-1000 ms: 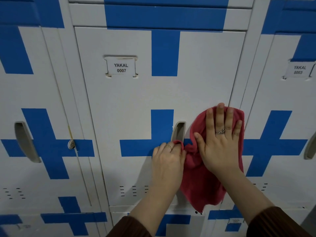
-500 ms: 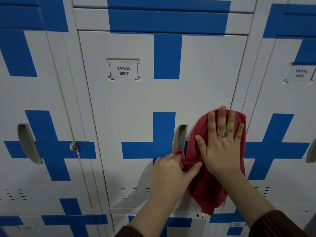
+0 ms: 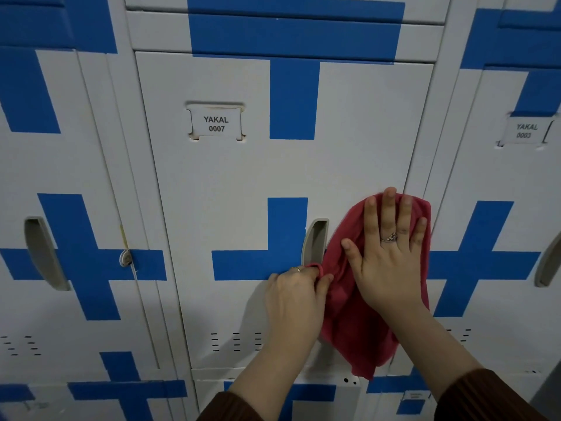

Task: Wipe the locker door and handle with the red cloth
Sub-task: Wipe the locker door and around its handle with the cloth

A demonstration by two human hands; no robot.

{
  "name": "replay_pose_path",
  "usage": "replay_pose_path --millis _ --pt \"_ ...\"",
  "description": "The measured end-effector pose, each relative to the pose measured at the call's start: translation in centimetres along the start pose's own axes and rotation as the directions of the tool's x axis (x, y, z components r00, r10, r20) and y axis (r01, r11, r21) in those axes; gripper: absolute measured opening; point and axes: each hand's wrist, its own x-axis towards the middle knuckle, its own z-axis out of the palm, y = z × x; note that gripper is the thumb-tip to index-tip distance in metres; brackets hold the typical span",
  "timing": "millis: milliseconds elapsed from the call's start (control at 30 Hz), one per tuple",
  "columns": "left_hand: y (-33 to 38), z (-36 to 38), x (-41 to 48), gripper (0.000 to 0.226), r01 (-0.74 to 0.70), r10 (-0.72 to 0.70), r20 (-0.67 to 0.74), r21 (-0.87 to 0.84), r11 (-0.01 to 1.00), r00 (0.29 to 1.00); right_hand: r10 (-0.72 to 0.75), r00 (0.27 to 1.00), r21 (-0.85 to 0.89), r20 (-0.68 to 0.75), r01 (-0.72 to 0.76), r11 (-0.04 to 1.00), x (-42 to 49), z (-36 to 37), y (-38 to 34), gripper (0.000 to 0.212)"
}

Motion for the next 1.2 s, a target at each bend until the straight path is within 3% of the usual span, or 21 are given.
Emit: replay_pose_path --millis 100,167,300,467,667,767,867,1200 --pt "1.1 -0.7 2.4 0.019 -0.044 0.046 -0.208 0.017 0.999 0.977 0.002 1.000 -0.003 0.001 -0.002 1.000 0.0 0.0 0.0 0.061" --pt "1.5 -0.9 3.3 0.016 -0.069 0.084 -0.271 0.064 0.996 0.959 0.001 1.000 -0.009 -0.003 -0.001 1.000 0.1 0.1 0.0 0.060" --pt "-0.3 0.5 0.8 0.024 -0.095 0.100 -0.154 0.039 0.995 0.983 0.005 1.000 0.000 -0.004 -0.005 1.000 0.1 0.0 0.0 0.061" --pt "-0.8 0.7 -1.1 0.014 -0.081 0.094 -0.075 0.165 0.983 0.993 -0.019 1.000 -0.024 0.006 0.019 1.000 0.1 0.0 0.2 0.062" --pt "0.3 0.6 -0.5 0.024 -0.049 0.040 0.039 0.256 0.965 0.998 -0.015 1.000 -0.029 0.013 0.016 0.999 -0.1 0.0 0.1 0.063" --pt "0.7 0.4 0.0 0.032 -0.070 0.081 -0.010 0.412 0.908 0.997 -0.022 1.000 -0.026 0.013 0.022 0.999 -0.1 -0.1 0.2 0.063" --pt "0.3 1.1 0.1 0.050 -0.076 0.105 -0.037 0.463 0.883 0.994 -0.021 1.000 -0.026 0.016 0.021 0.999 -0.1 -0.1 0.2 0.062" --pt "-1.1 2.5 -0.6 0.042 -0.122 0.203 -0.117 0.485 0.866 0.972 -0.019 1.000 -0.024 0.009 0.019 1.000 -0.1 0.0 0.2 0.063"
